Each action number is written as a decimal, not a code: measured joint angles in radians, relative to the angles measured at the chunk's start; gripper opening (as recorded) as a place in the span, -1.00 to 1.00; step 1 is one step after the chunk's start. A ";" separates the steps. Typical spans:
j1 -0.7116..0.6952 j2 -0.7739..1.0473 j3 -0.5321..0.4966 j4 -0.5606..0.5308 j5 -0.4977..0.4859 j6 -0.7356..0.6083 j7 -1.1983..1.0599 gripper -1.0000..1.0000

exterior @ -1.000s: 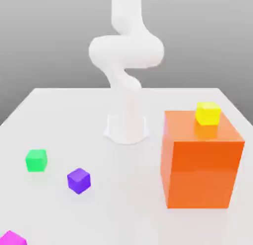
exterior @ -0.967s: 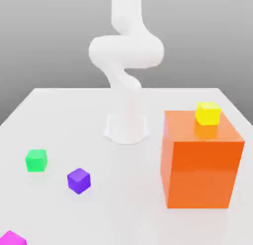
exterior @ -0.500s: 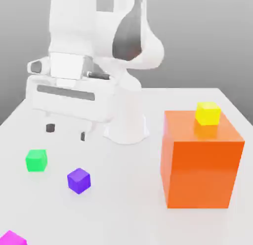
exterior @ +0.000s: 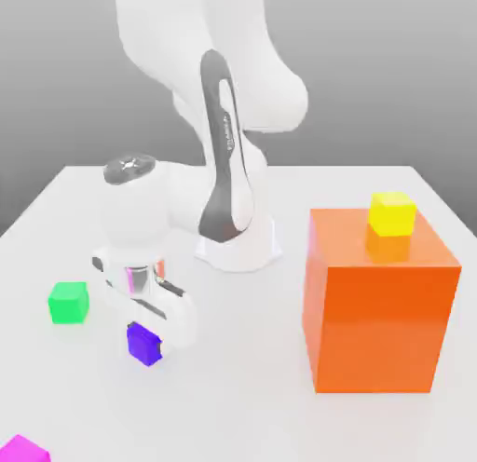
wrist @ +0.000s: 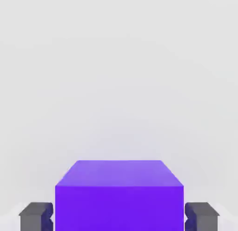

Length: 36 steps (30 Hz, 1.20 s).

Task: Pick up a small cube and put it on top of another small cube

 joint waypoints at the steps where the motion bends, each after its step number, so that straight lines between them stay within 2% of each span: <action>1: 0.000 0.000 0.000 0.000 -0.001 0.000 0.001 -1.00; 4: 0.000 -0.014 -0.001 -0.003 -0.007 -0.011 0.006 -1.00; 11: 0.016 -0.252 -0.037 -0.046 -0.067 -0.206 0.049 -1.00; 20: -0.159 -0.356 -0.111 -0.013 -0.136 -0.336 0.285 -1.00; 29: -0.335 -0.423 -0.202 0.029 -0.153 -0.447 0.507 -1.00; 36: -0.331 -0.236 -0.209 0.043 -0.042 -0.278 0.456 -1.00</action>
